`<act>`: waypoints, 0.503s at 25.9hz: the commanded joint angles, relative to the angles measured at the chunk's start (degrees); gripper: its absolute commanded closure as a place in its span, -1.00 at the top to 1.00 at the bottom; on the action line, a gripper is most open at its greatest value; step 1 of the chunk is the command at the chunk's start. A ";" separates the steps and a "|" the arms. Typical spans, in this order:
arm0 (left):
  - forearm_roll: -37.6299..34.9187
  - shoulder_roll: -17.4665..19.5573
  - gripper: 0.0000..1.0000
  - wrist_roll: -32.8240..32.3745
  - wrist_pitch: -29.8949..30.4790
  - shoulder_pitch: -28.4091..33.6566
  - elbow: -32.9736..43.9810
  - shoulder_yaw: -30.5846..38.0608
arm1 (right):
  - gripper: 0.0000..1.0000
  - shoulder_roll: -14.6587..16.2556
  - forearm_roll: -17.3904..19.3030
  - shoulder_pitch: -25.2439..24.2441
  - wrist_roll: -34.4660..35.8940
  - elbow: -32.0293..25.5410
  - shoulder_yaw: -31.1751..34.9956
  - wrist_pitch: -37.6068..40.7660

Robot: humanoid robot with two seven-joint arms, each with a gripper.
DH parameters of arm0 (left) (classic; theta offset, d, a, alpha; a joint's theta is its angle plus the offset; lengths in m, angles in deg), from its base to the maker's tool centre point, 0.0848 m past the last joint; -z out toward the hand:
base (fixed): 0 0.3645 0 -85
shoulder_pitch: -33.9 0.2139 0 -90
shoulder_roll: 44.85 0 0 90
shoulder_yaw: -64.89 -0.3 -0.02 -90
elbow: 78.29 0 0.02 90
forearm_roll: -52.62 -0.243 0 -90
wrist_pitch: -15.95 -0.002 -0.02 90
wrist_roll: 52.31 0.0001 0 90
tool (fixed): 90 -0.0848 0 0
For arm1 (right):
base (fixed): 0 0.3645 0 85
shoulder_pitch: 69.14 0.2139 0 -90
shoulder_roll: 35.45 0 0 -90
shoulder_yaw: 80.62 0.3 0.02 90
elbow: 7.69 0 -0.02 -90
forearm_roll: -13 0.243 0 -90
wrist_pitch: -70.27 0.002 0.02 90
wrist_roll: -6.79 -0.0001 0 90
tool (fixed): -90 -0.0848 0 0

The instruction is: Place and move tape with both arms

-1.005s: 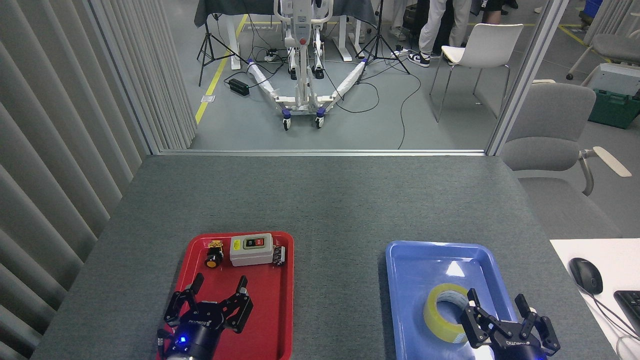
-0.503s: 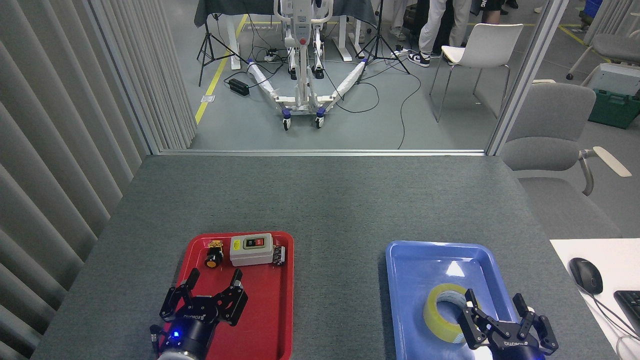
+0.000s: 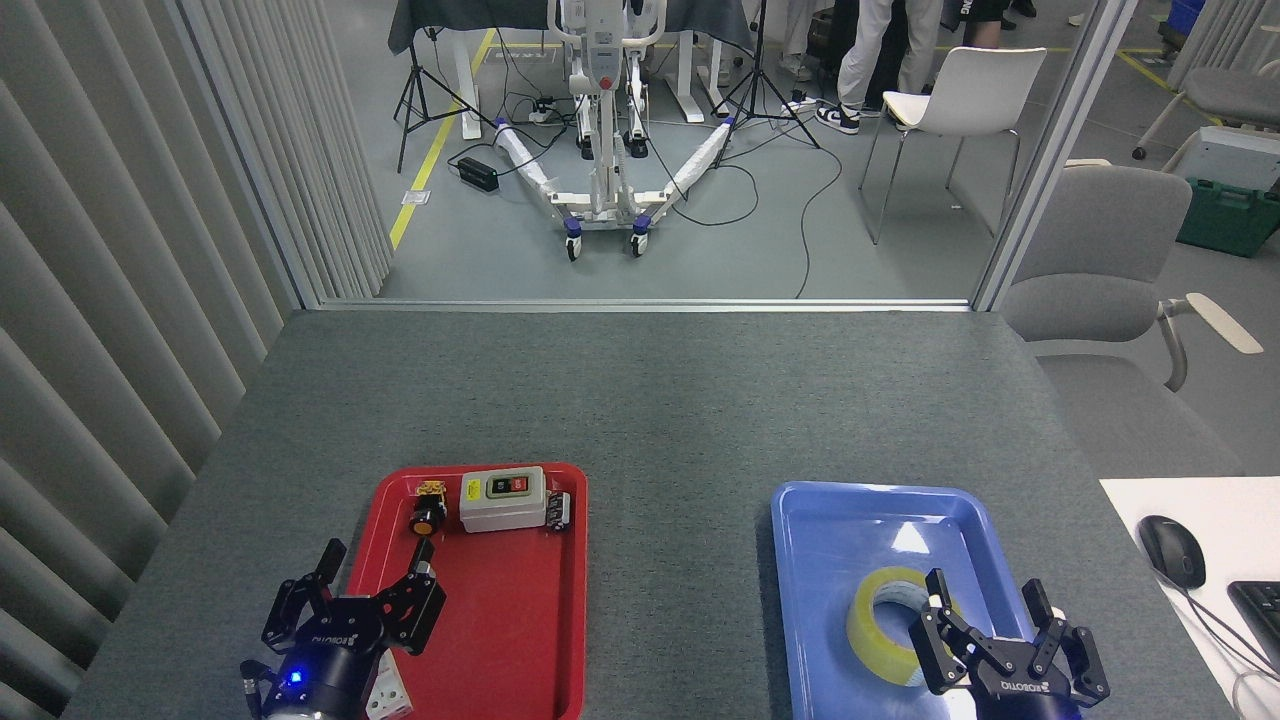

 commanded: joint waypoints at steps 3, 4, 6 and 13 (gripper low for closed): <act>0.00 0.21 1.00 0.15 -0.07 1.91 0.21 1.41 | 1.00 -0.08 -0.83 -0.02 0.11 0.00 -0.06 0.06; -0.09 0.13 1.00 0.15 -0.07 2.00 0.21 1.67 | 1.00 -0.08 -0.92 -0.02 0.11 0.00 -0.06 0.06; 0.00 0.13 1.00 0.07 -0.07 2.08 0.47 1.85 | 1.00 -0.08 -1.62 0.06 0.02 0.00 -0.06 0.06; 0.17 0.04 1.00 -1.17 -0.07 3.05 1.88 2.29 | 1.00 0.01 -4.88 0.06 0.02 0.00 -0.06 0.06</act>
